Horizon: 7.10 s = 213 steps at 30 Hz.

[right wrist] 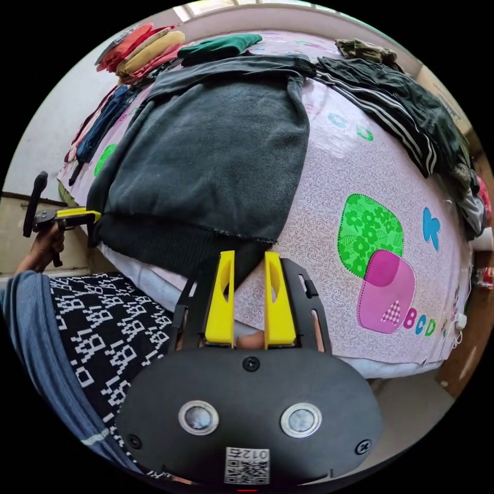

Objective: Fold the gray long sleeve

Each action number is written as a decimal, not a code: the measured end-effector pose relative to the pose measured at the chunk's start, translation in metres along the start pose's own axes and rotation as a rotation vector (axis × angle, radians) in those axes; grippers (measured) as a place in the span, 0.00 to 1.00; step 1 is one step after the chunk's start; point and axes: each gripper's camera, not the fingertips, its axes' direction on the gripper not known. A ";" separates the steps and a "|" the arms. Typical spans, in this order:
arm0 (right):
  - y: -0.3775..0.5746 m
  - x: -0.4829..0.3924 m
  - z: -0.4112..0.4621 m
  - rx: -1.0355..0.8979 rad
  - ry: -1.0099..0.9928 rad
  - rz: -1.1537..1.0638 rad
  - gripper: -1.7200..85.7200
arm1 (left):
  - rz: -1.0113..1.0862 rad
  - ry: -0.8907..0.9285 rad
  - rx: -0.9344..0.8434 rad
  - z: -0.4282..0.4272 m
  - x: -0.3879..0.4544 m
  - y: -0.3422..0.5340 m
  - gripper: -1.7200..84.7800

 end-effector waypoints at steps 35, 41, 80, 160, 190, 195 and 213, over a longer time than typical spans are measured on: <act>-0.017 -0.036 0.019 -0.265 0.066 -0.193 0.05 | -0.073 -0.112 0.078 -0.049 -0.057 0.085 0.02; -0.022 -0.013 0.003 -0.243 0.134 -0.156 0.05 | 0.109 -0.210 0.113 -0.082 -0.011 0.027 0.02; -0.347 0.034 0.190 -0.030 0.106 -0.252 0.02 | 0.124 0.136 0.080 -0.235 -0.063 -0.199 0.03; -0.764 0.037 0.393 -0.128 0.001 -0.701 0.03 | 0.671 -0.010 0.096 -0.434 -0.017 -0.368 0.02; -0.590 -0.036 0.123 0.108 0.183 -0.671 0.03 | 0.738 -0.170 0.309 -0.471 0.011 -0.222 0.02; -0.462 -0.060 0.088 0.128 0.178 -0.725 0.03 | 0.777 -0.169 0.307 -0.446 0.025 -0.131 0.02; -0.159 -0.059 0.111 -0.115 0.192 -0.635 0.04 | 0.551 0.023 0.125 -0.241 0.025 0.091 0.02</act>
